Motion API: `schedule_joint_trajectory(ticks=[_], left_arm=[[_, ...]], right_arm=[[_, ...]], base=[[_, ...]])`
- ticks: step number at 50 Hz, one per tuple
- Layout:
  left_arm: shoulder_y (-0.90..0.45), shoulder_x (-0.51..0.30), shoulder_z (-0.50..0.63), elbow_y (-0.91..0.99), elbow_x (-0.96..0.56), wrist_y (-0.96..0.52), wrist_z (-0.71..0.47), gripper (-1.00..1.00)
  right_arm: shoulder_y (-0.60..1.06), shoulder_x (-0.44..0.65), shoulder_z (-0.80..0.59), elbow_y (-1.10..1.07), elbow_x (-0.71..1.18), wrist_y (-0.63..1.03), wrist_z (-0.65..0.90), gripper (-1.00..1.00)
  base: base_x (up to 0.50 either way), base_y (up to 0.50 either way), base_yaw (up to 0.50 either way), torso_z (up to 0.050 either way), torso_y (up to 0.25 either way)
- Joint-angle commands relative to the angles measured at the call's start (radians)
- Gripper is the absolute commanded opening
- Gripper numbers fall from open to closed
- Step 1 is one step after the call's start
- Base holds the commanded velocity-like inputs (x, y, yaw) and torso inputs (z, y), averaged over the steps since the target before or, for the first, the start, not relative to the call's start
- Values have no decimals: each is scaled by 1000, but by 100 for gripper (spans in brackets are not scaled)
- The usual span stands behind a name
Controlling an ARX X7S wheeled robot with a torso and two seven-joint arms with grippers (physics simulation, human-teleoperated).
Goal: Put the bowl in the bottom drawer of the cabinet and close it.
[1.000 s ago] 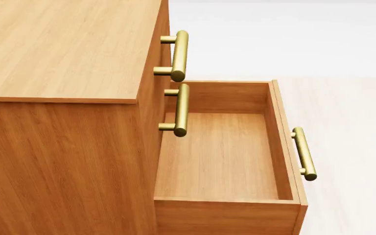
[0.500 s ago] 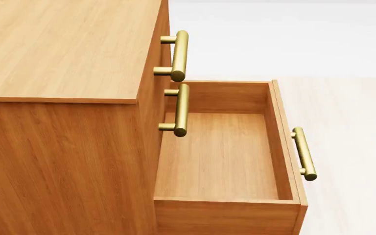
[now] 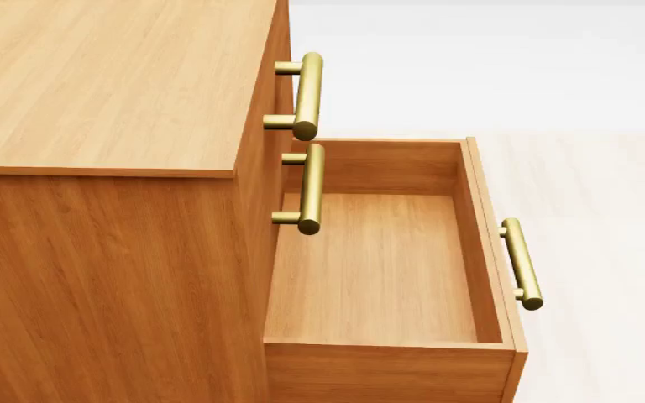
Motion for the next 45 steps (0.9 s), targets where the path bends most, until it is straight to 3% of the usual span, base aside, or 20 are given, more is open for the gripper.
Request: schedule_joint_trajectory(ticks=[1, 21, 45], left_arm=[[-1, -2, 4, -1, 3, 0, -3, 100], [-2, -6, 7, -8, -8, 13, -1, 100], [2, -7, 4, 4, -16, 13, -19, 100]], right_arm=[[20, 22, -46, -114, 1, -18, -26, -100], [249, 132, -259, -128, -43, 13, -120, -100], [608, 80, -476, 237, -102, -16, -314, -100]], base=[[0, 0, 0, 0, 0], [0, 0, 0, 0, 0], [0, 0, 0, 0, 0]])
